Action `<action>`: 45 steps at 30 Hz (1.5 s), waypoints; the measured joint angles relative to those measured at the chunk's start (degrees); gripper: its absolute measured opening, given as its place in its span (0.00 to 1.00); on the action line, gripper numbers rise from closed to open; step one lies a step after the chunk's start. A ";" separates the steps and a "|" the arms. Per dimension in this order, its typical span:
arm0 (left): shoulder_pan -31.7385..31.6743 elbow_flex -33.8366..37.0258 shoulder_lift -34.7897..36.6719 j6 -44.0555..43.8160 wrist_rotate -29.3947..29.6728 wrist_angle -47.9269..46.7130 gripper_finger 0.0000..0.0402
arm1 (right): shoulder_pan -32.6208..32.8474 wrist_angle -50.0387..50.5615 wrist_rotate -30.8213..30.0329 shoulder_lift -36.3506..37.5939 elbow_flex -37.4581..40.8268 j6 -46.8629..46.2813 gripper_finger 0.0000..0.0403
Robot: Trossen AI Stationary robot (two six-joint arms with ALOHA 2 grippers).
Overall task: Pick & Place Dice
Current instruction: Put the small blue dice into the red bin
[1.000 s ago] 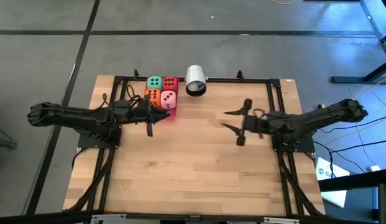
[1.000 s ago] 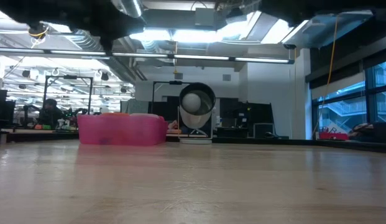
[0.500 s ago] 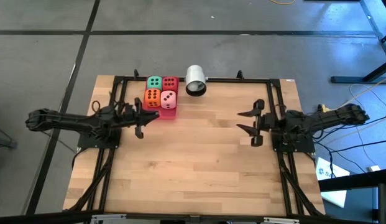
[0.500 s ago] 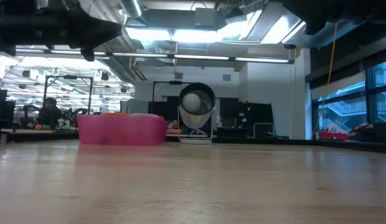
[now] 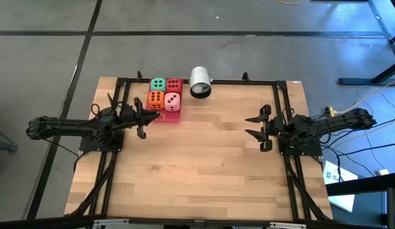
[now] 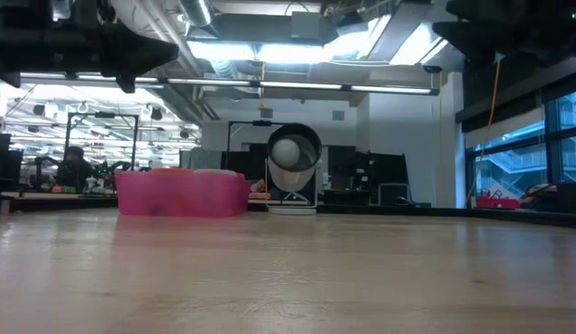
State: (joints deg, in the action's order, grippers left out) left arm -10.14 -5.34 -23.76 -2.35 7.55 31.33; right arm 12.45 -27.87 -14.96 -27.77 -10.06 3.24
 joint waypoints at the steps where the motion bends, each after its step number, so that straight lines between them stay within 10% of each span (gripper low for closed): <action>1: -0.80 0.00 0.78 -0.12 -0.06 -1.66 0.03 | 0.00 0.04 0.00 0.30 0.43 -0.35 0.52; 16: -14.55 -3.04 -0.43 -7.99 -6.07 -21.37 0.03 | 0.00 -0.01 -0.04 0.92 0.89 -0.93 0.52; 45: -23.80 -22.77 -33.51 -7.49 -7.16 -46.26 0.03 | 0.00 1.81 -0.02 0.86 0.89 -1.32 0.52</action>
State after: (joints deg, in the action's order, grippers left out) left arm -33.93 -28.11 -57.27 -9.84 0.39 -14.94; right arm 12.45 -26.06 -14.98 -26.92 -9.17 1.91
